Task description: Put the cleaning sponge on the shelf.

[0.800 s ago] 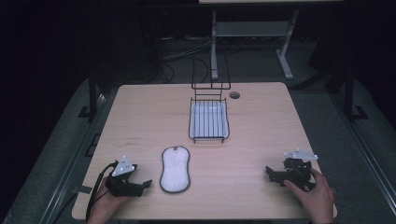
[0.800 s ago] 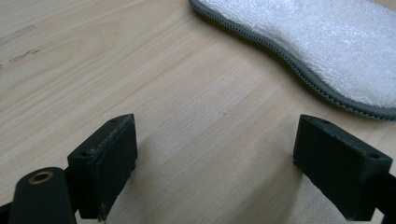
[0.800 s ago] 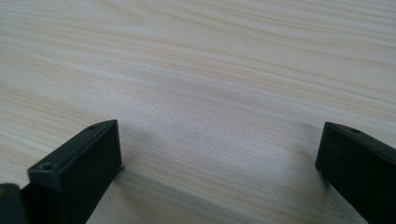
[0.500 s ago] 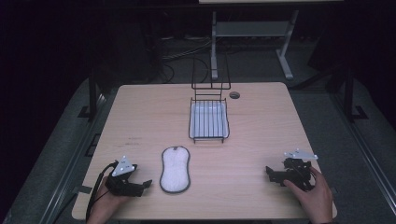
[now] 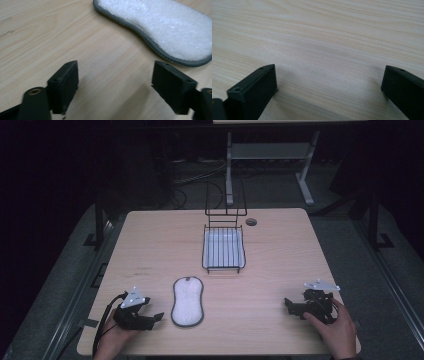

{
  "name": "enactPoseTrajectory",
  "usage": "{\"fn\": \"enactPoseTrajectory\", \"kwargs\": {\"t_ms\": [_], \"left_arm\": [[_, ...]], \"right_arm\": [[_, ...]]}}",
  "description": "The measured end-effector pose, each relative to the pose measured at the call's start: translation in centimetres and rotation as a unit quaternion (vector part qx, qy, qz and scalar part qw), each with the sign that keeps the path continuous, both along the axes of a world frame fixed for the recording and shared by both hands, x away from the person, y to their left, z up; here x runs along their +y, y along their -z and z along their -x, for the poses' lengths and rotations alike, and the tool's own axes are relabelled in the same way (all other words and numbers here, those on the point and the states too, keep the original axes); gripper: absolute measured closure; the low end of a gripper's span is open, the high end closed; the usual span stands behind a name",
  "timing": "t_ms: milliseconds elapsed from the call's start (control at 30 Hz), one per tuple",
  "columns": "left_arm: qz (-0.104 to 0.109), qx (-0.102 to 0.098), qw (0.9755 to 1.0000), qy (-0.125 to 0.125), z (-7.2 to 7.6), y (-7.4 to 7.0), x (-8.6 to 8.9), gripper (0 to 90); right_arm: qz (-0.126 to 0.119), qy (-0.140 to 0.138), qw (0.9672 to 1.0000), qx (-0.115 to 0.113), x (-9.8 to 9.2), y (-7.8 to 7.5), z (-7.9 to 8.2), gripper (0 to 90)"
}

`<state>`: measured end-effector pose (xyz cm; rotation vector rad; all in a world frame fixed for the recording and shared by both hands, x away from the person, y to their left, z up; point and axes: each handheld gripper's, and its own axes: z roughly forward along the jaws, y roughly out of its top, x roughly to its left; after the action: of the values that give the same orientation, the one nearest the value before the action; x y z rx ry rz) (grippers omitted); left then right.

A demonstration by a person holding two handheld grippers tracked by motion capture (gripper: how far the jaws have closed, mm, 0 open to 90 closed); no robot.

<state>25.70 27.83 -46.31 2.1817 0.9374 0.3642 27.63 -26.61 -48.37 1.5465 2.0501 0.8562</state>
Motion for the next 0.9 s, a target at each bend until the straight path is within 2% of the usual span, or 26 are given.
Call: {"fn": "enactPoseTrajectory", "kwargs": {"t_ms": [33,67,133,167,200,233,367,433,533,667,767,900], "left_arm": [[0.004,0.003,1.0000,0.001,0.0,-0.1,0.0,27.0],[0.013,0.006,0.9999,0.003,0.1,-0.5,-0.1,34.2],[0.016,0.011,0.9998,0.007,0.1,-0.7,-0.1,45.4],[0.021,0.014,0.9997,0.007,0.1,-0.8,-0.2,45.4],[0.024,0.016,0.9995,0.010,0.1,-1.0,-0.3,58.7],[0.027,0.020,0.9993,0.014,0.1,-1.3,-0.4,58.7],[0.044,0.028,0.9980,0.034,-0.1,-2.0,-1.1,81.0],[0.046,0.029,0.9975,0.046,-0.1,-2.3,-1.7,89.6],[0.045,0.029,0.9968,0.059,-0.3,-2.6,-2.5,89.8],[0.055,0.028,0.9952,0.076,-0.7,-2.9,-3.6,89.8],[0.048,0.025,0.9946,0.089,-0.9,-3.2,-4.6,89.8],[0.049,0.026,0.9939,0.095,-1.1,-3.2,-5.5,89.8]], "right_arm": [[0.000,0.000,1.0000,0.000,0.0,0.0,0.0,0.0],[0.000,0.000,1.0000,0.000,0.0,0.0,0.0,0.0],[0.001,-0.001,1.0000,0.000,0.0,0.0,0.0,0.0],[0.001,-0.001,1.0000,0.000,0.0,0.0,0.0,0.0],[0.001,-0.001,1.0000,0.000,0.0,0.0,0.0,0.0],[0.001,-0.001,1.0000,0.000,0.0,0.0,0.0,0.0],[0.001,-0.001,1.0000,0.000,0.0,0.0,0.0,0.0],[0.001,-0.001,1.0000,0.000,0.0,0.0,0.0,0.0],[0.001,-0.001,1.0000,0.000,0.0,0.0,0.0,0.0],[0.001,0.000,1.0000,0.000,0.0,0.0,0.0,0.0],[0.001,-0.001,1.0000,0.000,0.0,0.0,0.0,0.0],[0.001,0.000,1.0000,0.000,0.0,0.0,0.0,0.0]]}}
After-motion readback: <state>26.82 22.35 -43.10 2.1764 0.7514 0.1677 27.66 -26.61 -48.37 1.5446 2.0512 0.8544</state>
